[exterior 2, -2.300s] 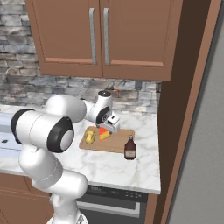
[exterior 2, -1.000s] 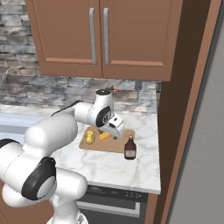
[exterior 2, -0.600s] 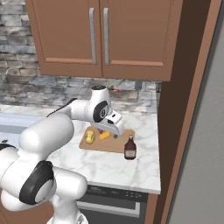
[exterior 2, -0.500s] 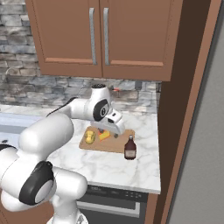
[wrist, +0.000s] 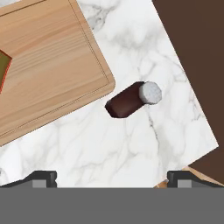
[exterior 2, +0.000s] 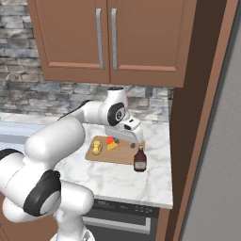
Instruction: Retrieve the reheated potato from the microwave, then place the potato, cheese, and condiment on the cutting board.
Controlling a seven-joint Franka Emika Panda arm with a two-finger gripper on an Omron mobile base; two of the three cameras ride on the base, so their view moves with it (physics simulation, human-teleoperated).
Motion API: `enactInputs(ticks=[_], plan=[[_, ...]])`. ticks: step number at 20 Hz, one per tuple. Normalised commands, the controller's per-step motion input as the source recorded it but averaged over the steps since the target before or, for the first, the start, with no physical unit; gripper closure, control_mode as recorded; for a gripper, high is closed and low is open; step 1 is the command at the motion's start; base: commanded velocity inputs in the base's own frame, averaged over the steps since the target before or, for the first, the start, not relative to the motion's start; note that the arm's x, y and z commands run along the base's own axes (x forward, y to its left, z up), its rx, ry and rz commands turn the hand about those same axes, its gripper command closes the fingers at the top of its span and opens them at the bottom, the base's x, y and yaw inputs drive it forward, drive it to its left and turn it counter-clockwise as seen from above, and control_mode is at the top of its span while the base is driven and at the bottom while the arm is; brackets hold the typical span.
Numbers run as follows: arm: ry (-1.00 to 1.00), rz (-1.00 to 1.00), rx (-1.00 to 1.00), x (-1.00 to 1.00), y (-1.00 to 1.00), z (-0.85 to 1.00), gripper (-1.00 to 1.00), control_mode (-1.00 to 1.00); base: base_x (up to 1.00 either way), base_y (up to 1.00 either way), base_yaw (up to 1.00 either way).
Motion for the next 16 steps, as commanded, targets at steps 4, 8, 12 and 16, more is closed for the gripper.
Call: enactInputs(ticks=[4, 8, 12, 16], plan=[[-0.09, 0.0, 0.0, -0.34, -0.11, 0.0, -1.0, -1.0, 0.0, 0.0, 0.0], [-0.1, -0.02, 0.0, -0.26, -0.14, 0.0, -1.0, -1.0, 0.0, 0.0, 0.0], [-0.1, -0.03, 0.0, -0.15, -0.13, -0.03, -1.0, -1.0, 0.0, 0.0, 0.0], [-0.13, -0.03, 0.0, -0.08, -0.05, -0.14, -1.0, -1.0, 0.0, 0.0, 0.0]])
